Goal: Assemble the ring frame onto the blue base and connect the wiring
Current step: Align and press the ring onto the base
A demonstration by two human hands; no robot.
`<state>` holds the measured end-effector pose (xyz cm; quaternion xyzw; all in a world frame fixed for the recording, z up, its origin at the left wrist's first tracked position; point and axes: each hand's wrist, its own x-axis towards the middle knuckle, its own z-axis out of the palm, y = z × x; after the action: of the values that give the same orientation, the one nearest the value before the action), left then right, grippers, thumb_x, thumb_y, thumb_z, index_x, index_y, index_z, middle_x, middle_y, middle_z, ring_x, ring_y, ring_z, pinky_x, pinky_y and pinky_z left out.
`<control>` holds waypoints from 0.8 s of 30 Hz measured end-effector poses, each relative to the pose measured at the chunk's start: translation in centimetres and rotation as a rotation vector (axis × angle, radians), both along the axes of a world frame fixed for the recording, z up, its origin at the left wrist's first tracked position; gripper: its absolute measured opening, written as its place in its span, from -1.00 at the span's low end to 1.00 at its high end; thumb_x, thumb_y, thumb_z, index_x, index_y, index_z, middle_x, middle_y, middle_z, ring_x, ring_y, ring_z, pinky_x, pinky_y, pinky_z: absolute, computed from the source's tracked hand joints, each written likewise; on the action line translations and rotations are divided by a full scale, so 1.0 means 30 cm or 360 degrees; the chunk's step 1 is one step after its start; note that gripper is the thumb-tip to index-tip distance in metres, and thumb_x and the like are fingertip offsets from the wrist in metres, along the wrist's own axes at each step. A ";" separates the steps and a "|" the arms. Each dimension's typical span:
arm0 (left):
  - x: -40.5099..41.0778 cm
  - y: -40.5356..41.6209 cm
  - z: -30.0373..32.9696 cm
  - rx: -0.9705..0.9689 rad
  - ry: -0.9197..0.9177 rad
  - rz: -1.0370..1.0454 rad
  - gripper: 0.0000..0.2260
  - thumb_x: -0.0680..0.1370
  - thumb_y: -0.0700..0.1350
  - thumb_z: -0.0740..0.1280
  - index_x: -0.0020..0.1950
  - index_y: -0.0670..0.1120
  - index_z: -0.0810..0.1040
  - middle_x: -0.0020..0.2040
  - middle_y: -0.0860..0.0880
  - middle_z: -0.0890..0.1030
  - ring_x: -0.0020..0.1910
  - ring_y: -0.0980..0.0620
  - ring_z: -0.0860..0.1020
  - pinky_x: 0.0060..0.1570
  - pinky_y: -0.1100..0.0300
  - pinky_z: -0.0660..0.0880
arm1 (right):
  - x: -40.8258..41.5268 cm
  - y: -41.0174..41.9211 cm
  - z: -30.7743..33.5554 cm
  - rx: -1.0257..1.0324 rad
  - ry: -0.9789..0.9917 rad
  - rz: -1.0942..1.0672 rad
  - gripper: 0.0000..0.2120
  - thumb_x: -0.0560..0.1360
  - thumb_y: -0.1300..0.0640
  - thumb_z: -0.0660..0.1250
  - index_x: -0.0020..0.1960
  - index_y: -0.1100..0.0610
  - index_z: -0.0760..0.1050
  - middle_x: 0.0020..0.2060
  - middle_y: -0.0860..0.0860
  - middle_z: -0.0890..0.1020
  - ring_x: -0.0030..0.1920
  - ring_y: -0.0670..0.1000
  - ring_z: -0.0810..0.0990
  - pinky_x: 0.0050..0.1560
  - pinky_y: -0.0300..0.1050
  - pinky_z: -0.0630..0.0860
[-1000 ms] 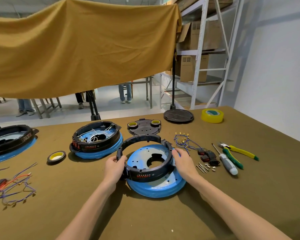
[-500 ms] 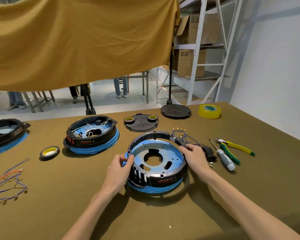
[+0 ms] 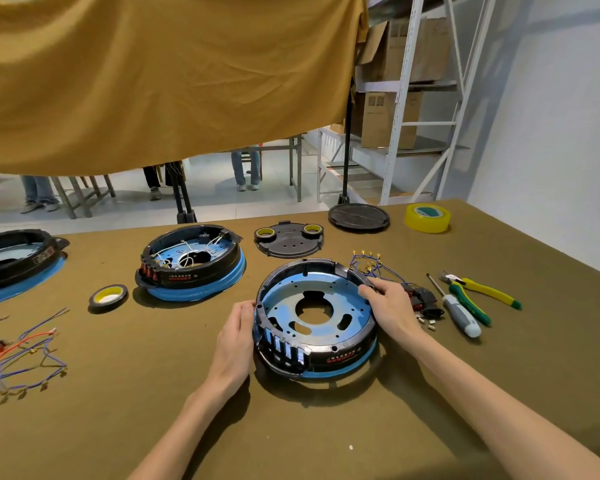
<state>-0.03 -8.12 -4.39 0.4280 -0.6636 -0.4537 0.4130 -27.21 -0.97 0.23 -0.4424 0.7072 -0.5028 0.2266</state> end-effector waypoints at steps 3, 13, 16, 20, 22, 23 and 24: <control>-0.003 -0.003 0.000 0.0025 -0.0022 -0.0005 -0.38 0.60 0.39 -0.07 0.43 0.08 0.48 0.27 0.13 0.61 0.32 0.19 0.52 0.37 0.05 0.46 | -0.017 -0.004 0.004 -0.0042 0.0062 -0.0025 -0.84 0.65 0.08 0.31 0.02 0.04 0.67 -0.23 0.01 0.69 -0.24 -0.03 0.57 -0.36 -0.32 0.38; -0.009 -0.004 -0.008 -0.0028 -0.0227 0.0037 -0.38 0.65 0.29 -0.08 0.46 -0.03 0.49 0.38 0.01 0.56 0.41 0.07 0.46 0.48 -0.04 0.36 | -0.066 0.042 0.013 -0.0184 -0.0068 0.0085 -0.74 0.61 0.22 0.37 -0.10 -0.10 0.70 -0.20 0.19 0.68 -0.13 0.10 0.66 -0.24 -0.05 0.68; -0.008 -0.005 -0.013 -0.0050 -0.0229 0.0045 -0.47 0.72 0.18 -0.04 0.46 -0.06 0.50 0.37 0.02 0.56 0.42 0.08 0.46 0.48 -0.03 0.36 | -0.085 0.053 0.017 -0.0203 -0.0216 0.0042 -0.67 0.60 0.25 0.36 -0.22 -0.06 0.73 -0.13 0.29 0.67 -0.17 0.19 0.68 -0.21 0.05 0.71; -0.008 -0.009 -0.018 -0.0055 -0.0233 0.0211 -0.73 0.73 0.00 0.14 0.23 0.01 0.61 0.16 0.05 0.64 0.18 0.10 0.58 0.24 0.04 0.55 | -0.112 0.061 0.014 -0.0298 -0.0404 -0.0111 -0.63 0.61 0.25 0.36 -0.25 -0.09 0.74 -0.23 0.21 0.67 -0.16 0.04 0.68 -0.27 -0.13 0.68; -0.006 -0.010 -0.018 -0.0088 -0.0255 0.0280 -0.82 0.70 -0.02 0.21 0.14 0.03 0.60 0.08 0.09 0.62 0.10 0.14 0.59 0.01 0.26 0.53 | -0.121 0.062 0.006 -0.0315 -0.0440 -0.0202 -0.67 0.61 0.25 0.36 -0.19 -0.07 0.74 -0.26 0.14 0.67 -0.22 -0.02 0.66 -0.29 -0.17 0.66; -0.005 -0.010 -0.018 -0.0111 -0.0269 0.0271 -0.84 0.69 -0.02 0.24 0.17 0.03 0.60 0.10 0.10 0.60 0.10 0.18 0.57 -0.06 0.36 0.47 | -0.124 0.062 0.002 -0.0301 -0.0433 -0.0240 -0.74 0.61 0.24 0.36 -0.10 -0.03 0.74 -0.27 0.13 0.66 -0.25 -0.03 0.65 -0.30 -0.18 0.65; -0.005 -0.011 -0.019 -0.0129 -0.0270 0.0236 -0.82 0.69 -0.01 0.26 0.23 0.02 0.58 0.15 0.11 0.58 0.11 0.23 0.55 -0.07 0.40 0.43 | -0.126 0.060 -0.003 -0.0272 -0.0395 -0.0269 -0.82 0.61 0.23 0.36 -0.01 0.06 0.73 -0.28 0.12 0.65 -0.28 -0.03 0.64 -0.30 -0.17 0.65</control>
<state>-0.18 -8.44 -4.95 0.4958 -0.6803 -0.3570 0.4048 -30.98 0.83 0.15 -0.3337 0.6632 -0.6290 0.2307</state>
